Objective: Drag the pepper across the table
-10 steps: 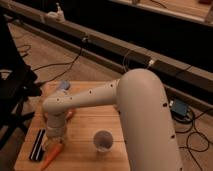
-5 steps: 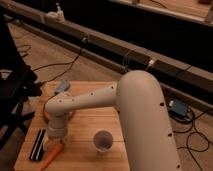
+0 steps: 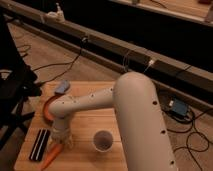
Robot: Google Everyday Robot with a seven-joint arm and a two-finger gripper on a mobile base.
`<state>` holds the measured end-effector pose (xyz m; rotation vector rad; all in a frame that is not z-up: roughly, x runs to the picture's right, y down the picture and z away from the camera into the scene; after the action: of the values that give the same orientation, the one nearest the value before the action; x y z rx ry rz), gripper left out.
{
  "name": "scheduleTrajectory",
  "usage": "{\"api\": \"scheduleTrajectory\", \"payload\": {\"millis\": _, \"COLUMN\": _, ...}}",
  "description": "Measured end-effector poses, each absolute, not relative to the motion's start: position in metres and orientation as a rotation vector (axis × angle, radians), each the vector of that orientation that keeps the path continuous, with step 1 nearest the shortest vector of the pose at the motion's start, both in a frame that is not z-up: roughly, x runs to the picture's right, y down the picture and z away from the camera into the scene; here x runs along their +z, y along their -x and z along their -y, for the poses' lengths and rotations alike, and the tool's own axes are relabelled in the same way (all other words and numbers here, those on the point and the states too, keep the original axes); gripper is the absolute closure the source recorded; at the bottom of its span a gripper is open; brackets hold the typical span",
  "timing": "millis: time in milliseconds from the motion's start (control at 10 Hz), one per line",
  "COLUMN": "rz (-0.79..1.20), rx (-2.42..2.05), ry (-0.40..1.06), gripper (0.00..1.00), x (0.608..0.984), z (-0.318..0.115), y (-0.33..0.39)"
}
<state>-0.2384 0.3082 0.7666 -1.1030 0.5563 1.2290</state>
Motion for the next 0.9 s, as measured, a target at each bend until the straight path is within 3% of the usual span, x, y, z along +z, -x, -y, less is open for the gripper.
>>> {"api": "scheduleTrajectory", "payload": {"millis": 200, "rz": -0.552, "rx": 1.204, "ry": 1.123, "gripper": 0.71, "x": 0.764, "z": -0.315, "y": 0.244}}
{"api": "scheduleTrajectory", "payload": {"millis": 500, "rz": -0.534, "rx": 1.184, "ry": 1.124, "gripper": 0.98, "x": 0.759, "z": -0.314, "y": 0.246}}
{"api": "scheduleTrajectory", "payload": {"millis": 900, "rz": -0.49, "rx": 1.203, "ry": 1.07, "gripper": 1.0, "x": 0.757, "z": -0.29, "y": 0.238}}
